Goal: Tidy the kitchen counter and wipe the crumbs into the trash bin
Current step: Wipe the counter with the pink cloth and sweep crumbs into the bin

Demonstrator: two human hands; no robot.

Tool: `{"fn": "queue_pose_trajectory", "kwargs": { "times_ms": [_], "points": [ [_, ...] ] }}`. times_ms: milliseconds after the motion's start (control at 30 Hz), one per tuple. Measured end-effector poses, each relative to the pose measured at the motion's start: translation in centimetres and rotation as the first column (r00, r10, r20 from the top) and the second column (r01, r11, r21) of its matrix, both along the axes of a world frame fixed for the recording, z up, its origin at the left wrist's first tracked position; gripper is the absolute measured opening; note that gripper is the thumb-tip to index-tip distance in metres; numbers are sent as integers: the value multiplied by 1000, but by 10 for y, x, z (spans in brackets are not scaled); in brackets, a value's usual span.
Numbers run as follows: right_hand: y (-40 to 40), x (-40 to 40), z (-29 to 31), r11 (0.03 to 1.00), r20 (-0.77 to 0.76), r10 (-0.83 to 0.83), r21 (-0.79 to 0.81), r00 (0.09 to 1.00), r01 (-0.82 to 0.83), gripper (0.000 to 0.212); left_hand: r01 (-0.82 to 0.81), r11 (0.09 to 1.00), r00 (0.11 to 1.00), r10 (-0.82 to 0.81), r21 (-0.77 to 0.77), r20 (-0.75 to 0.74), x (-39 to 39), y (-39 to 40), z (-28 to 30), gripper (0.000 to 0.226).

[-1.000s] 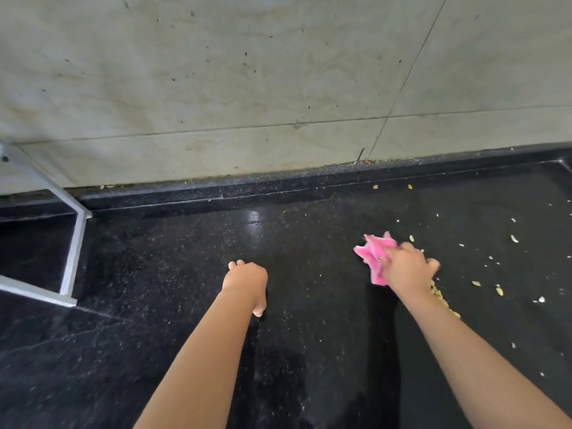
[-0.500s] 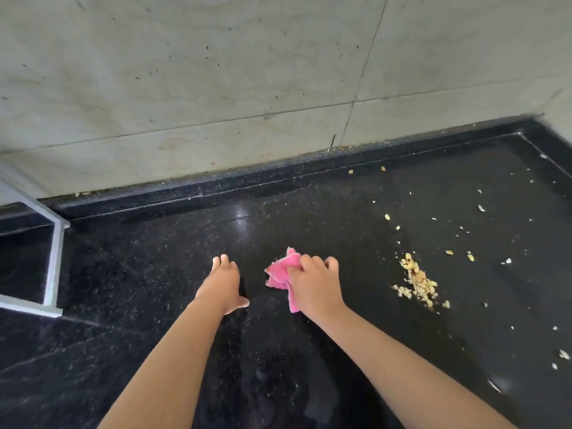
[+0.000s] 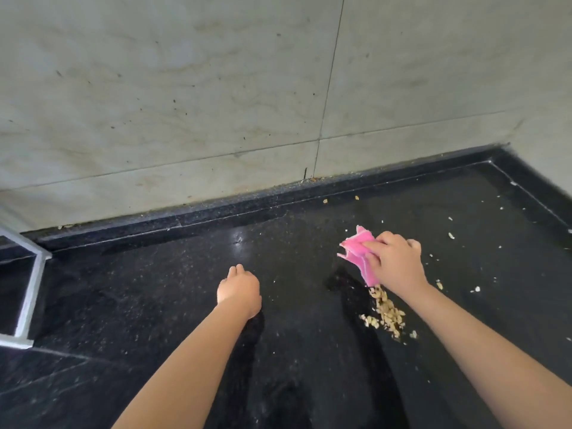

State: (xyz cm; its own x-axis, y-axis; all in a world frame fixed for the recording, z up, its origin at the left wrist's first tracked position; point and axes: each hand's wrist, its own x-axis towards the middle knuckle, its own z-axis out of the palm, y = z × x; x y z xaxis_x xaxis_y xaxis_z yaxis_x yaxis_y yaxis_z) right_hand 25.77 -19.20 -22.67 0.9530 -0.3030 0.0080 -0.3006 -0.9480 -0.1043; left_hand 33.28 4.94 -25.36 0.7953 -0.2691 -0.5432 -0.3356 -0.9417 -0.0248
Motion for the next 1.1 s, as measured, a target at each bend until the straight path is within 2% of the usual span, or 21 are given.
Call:
{"fn": "queue_pose_trajectory", "kwargs": {
  "times_ms": [67,133,233,367,467,567,667,733,867,933,1000,1100],
  "points": [
    [-20,22,12,996,-64,71,-50,995,-74,33,-43,992,999,44,-116,8,0,-26,-2,55],
    [-35,48,13,989,-123,129,-63,984,-137,35,-79,983,997,77,-166,-17,-1,-45,-6,66],
    [-51,91,5,961,-137,268,-27,954,-274,36,-119,986,991,111,-119,-68,-3,-63,-20,76],
    [-51,138,-15,896,-176,437,-4,882,-445,39,-115,993,991,114,-21,-72,0,-70,-26,79],
    [-54,167,-36,864,-222,473,-74,852,-499,37,-114,993,989,116,28,-92,3,-76,-28,79],
    [-58,174,-53,880,-253,436,-80,864,-468,34,-104,994,990,107,44,-88,4,-76,-30,80],
    [-64,175,-59,901,-263,421,10,868,-434,32,-121,992,988,124,39,-95,4,-78,-31,80],
    [-69,174,-56,886,-288,461,90,839,-456,27,-125,991,986,130,47,-108,4,-78,-30,81],
    [-88,143,-42,747,-362,665,328,654,-578,29,-148,987,980,154,60,-122,3,-81,-27,81],
    [-102,122,-27,695,-322,715,421,620,-583,32,-140,988,981,147,67,-125,4,-81,-26,82],
    [-115,113,-9,694,-262,702,461,662,-553,36,-152,986,978,159,64,-134,3,-81,-27,81],
    [-137,126,-2,769,-188,590,429,785,-474,40,-151,986,978,160,76,-135,3,-83,-27,81]
  ]
}}
